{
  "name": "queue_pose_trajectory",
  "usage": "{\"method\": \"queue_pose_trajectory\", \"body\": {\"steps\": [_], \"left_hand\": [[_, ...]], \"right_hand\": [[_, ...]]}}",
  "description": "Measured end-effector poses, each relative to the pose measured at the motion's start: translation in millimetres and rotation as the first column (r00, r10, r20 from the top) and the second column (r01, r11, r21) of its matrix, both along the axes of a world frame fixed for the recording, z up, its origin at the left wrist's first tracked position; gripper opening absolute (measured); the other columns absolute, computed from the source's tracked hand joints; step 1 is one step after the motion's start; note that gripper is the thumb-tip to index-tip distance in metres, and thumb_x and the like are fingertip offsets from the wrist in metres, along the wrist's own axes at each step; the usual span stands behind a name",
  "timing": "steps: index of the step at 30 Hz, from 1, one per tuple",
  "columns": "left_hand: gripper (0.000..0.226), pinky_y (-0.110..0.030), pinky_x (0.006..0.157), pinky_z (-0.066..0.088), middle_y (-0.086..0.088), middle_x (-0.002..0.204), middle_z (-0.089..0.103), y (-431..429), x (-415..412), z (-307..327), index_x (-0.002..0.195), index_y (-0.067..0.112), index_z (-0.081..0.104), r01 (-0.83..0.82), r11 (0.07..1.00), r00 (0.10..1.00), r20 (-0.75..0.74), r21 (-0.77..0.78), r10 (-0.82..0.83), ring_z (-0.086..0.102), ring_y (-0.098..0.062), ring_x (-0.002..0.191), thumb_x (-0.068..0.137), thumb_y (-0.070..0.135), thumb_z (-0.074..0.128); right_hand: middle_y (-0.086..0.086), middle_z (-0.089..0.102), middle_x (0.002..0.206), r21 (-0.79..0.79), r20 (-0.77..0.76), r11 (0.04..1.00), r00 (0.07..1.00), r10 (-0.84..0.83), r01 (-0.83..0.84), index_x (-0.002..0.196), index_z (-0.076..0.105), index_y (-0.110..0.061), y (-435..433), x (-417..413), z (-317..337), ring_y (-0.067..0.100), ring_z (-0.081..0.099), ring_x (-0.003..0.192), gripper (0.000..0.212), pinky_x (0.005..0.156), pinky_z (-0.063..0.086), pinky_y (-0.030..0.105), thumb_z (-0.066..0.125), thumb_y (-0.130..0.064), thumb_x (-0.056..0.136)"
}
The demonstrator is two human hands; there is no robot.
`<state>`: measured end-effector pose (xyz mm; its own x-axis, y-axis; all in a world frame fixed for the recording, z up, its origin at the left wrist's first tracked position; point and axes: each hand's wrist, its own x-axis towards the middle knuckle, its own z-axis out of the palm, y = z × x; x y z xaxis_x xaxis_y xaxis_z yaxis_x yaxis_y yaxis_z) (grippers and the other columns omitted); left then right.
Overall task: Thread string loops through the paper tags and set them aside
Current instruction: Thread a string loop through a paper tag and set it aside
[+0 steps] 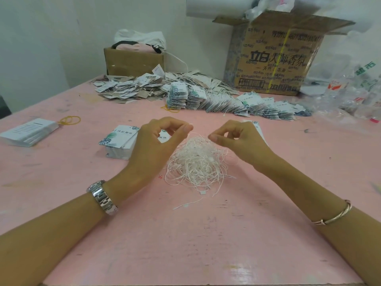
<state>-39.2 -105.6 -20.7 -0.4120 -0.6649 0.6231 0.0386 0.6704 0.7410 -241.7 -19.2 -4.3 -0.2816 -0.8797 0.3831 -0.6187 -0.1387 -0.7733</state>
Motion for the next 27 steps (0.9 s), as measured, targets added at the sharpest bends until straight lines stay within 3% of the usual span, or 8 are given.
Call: {"method": "queue_pose_trajectory", "body": {"steps": [2,4,9,13,20,24,27], "left_hand": [[0.023,-0.003,0.073,0.032,0.017,0.079,0.071,-1.0,0.3,-0.2,0.090,0.030,0.075,-0.006,1.000,1.000,-0.001,0.019,0.006,0.061,-0.006,0.084,0.086,0.050,0.064],[0.015,-0.002,0.071,0.033,0.013,0.079,0.071,-2.3,0.3,-0.7,0.090,0.029,0.075,-0.021,0.999,1.000,-0.002,0.043,0.021,0.061,-0.008,0.083,0.089,0.041,0.065],[0.010,-0.006,0.062,0.037,0.017,0.075,0.068,-4.9,-0.4,-2.3,0.087,0.030,0.073,-0.015,0.992,1.000,-0.024,0.122,0.018,0.055,0.000,0.069,0.092,0.033,0.065],[0.012,-0.007,0.053,0.037,0.022,0.072,0.066,-6.6,-0.3,-2.0,0.085,0.030,0.072,-0.047,0.988,0.997,-0.061,0.146,0.056,0.046,0.007,0.051,0.093,0.034,0.064],[0.014,-0.005,0.057,0.035,0.020,0.072,0.067,-6.0,-0.6,-1.8,0.090,0.030,0.072,-0.053,0.991,0.996,-0.063,0.125,0.061,0.052,0.008,0.062,0.097,0.030,0.060],[0.016,-0.005,0.055,0.034,0.015,0.073,0.067,-7.3,0.2,-0.9,0.087,0.035,0.071,-0.061,0.989,0.992,-0.105,0.134,0.076,0.051,0.008,0.059,0.097,0.030,0.060],[0.012,-0.004,0.054,0.033,0.017,0.072,0.069,-6.6,1.0,-0.7,0.085,0.035,0.072,-0.059,0.992,0.989,-0.125,0.114,0.074,0.049,0.007,0.056,0.094,0.032,0.065]], "right_hand": [[-0.022,0.056,0.053,-0.031,0.122,0.998,0.992,-0.043,0.047,0.087,0.075,-0.015,-0.1,-4.0,3.9,0.002,0.034,0.043,0.008,0.044,0.030,0.011,0.075,-0.023,0.085],[-0.019,0.053,0.053,-0.034,0.235,0.997,0.970,-0.054,0.064,0.086,0.074,-0.015,0.6,-7.5,9.8,0.001,0.034,0.046,0.008,0.044,0.030,0.011,0.073,-0.023,0.087],[0.001,0.047,0.075,-0.049,0.489,0.999,0.872,0.040,-0.018,0.084,0.069,-0.013,-0.8,-10.4,14.4,0.006,0.033,0.055,0.009,0.045,0.026,0.014,0.064,-0.015,0.092],[-0.002,0.057,0.083,-0.080,0.578,0.997,0.815,0.051,-0.006,0.083,0.064,-0.013,-2.2,-14.7,15.5,0.006,0.031,0.055,0.017,0.048,0.018,0.019,0.054,-0.013,0.097],[-0.009,0.062,0.075,-0.020,0.501,0.997,0.864,-0.059,0.079,0.078,0.065,-0.017,-2.3,-17.0,11.3,0.006,0.031,0.056,0.018,0.042,0.027,0.013,0.060,-0.017,0.096],[-0.019,0.051,0.047,0.001,0.148,0.992,0.981,-0.124,0.126,0.085,0.070,-0.012,2.2,-18.3,11.8,0.004,0.030,0.042,0.010,0.041,0.027,0.013,0.069,-0.019,0.091],[-0.021,0.052,0.044,0.056,0.088,0.986,0.983,-0.162,0.157,0.087,0.072,-0.007,0.9,-19.9,8.8,0.003,0.032,0.036,0.009,0.040,0.027,0.011,0.070,-0.016,0.089]]}}
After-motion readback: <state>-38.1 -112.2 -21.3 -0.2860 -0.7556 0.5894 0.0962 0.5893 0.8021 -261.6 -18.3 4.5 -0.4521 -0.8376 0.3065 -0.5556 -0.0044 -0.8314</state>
